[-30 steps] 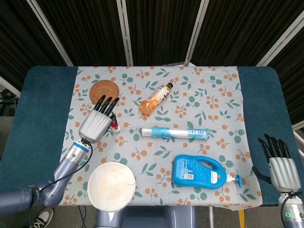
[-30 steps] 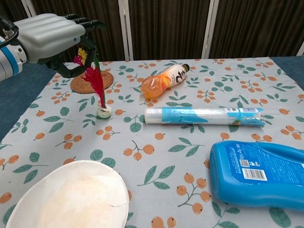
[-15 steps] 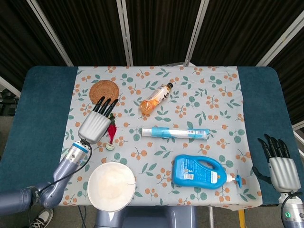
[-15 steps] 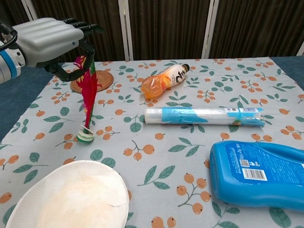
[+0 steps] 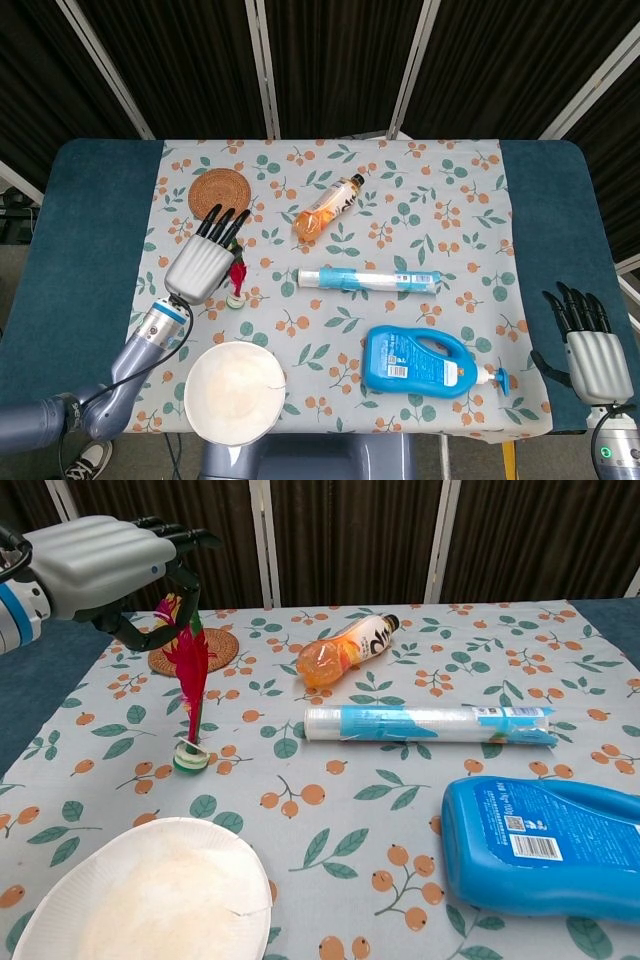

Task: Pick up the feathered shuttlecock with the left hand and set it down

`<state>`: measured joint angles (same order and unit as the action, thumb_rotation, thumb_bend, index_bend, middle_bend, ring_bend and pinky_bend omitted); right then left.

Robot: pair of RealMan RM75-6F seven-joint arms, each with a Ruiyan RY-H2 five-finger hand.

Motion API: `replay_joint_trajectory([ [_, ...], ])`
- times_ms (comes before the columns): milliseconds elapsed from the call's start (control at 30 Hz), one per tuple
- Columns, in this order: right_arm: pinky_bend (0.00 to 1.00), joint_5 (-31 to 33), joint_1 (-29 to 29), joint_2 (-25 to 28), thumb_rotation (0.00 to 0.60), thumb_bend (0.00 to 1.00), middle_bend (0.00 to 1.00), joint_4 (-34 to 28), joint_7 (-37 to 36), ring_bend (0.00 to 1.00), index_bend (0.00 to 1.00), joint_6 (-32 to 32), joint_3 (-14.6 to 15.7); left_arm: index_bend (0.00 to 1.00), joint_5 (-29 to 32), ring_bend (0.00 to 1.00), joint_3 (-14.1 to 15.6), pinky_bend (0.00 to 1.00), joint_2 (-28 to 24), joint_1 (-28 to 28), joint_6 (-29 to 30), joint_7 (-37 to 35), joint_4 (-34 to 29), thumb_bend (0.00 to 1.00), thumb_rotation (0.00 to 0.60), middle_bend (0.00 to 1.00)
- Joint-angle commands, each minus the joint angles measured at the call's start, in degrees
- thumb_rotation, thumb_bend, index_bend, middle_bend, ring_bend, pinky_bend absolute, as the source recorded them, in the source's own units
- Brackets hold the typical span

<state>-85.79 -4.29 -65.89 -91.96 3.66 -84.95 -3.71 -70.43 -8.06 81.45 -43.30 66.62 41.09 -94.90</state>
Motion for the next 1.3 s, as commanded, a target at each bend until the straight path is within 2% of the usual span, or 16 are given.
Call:
replay_joint_trajectory([
  [33,0.01,0.0,0.0,0.0,0.600,0.15,0.00,0.0,0.0,0.00,0.10,0.0,0.0,0.64,-0.2,0.00,0.1,0.00,0.0,0.0,0.0,0.0,-0.1,0.48,0.600,0.01],
  [600,0.01,-0.1,0.0,0.0,0.600,0.15,0.00,0.1,0.0,0.00,0.10,0.0,0.0,0.61,-1.0,0.00,0.5,0.00,-0.7,0.4,-0.3,-0.2,-1.2,0.48,0.600,0.00],
  [800,0.01,0.0,0.0,-0.1,0.600,0.15,0.00,0.1,0.1,0.00,0.10,0.0,0.0,0.49,-2.0,0.00,1.2,0.00,-1.5,0.7,-0.6,-0.5,-1.7,0.46,0.600,0.00],
  [900,0.01,-0.1,0.0,-0.1,0.600,0.15,0.00,0.1,0.1,0.00,0.10,0.0,0.0,0.43,-2.4,0.00,1.4,0.00,-1.8,0.8,-0.6,-0.6,-1.8,0.42,0.600,0.00],
  [1067,0.01,-0.1,0.0,-0.1,0.600,0.15,0.00,0.1,0.2,0.00,0.10,-0.1,0.0,0.14,-2.0,0.00,1.4,0.00,-2.2,1.0,-0.7,-0.1,-2.1,0.26,0.600,0.00],
  [1133,0.01,-0.1,0.0,-0.1,0.600,0.15,0.00,0.1,0.3,0.00,0.10,-0.1,0.0,0.07,-2.3,0.00,1.3,0.00,-2.4,1.1,-0.6,-0.2,-2.4,0.24,0.600,0.00],
  [1300,0.01,-0.1,0.0,0.0,0.600,0.15,0.00,0.2,0.1,0.00,0.10,-0.1,0.0,0.05,-2.8,0.00,0.6,0.00,-3.8,2.1,1.3,-2.1,-5.0,0.24,0.600,0.00],
])
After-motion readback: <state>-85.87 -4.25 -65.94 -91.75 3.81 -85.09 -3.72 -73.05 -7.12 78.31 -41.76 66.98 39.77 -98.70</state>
